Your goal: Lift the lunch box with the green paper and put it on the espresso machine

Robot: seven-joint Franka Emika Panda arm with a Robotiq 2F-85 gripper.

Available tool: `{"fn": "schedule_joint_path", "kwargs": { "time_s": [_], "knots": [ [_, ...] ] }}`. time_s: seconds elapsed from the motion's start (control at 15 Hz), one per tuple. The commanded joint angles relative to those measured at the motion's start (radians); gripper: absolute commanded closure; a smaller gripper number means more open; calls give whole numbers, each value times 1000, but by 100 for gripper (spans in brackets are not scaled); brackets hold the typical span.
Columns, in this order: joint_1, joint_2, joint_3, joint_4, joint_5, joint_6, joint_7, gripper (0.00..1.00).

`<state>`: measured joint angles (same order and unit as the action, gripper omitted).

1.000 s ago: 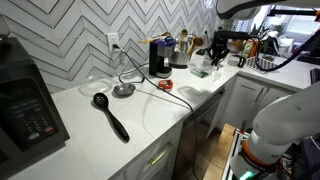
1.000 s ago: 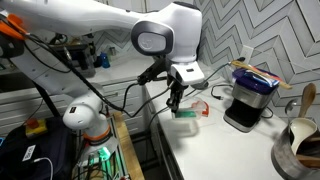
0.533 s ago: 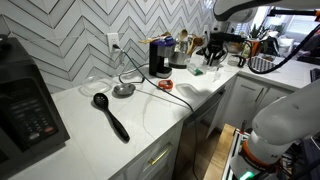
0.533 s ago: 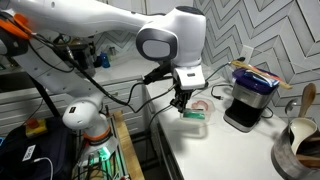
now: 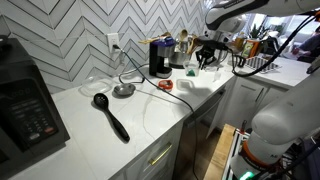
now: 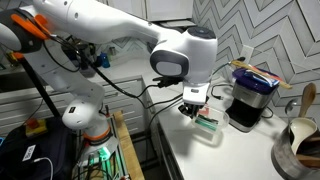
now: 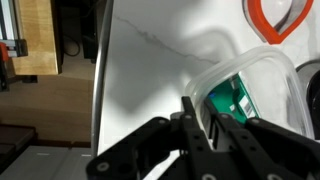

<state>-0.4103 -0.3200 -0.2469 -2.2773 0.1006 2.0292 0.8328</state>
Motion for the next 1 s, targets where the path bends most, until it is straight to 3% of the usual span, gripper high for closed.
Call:
{"fn": "schedule_joint_path", "kwargs": {
  "time_s": [0.0, 0.07, 0.27, 0.33, 0.53, 0.67, 0.93],
  "knots": [
    [5, 9, -14, 1, 43, 28, 59, 97],
    [6, 11, -9, 3, 15, 22, 51, 86],
    [7, 11, -9, 3, 21, 22, 52, 86],
    [7, 11, -9, 3, 21, 22, 52, 97],
    [20, 35, -4, -15, 127, 120, 163, 97],
    [38, 51, 10, -38, 185, 248, 219, 97],
    [68, 115, 32, -42, 212, 402, 304, 97]
  ]
}}
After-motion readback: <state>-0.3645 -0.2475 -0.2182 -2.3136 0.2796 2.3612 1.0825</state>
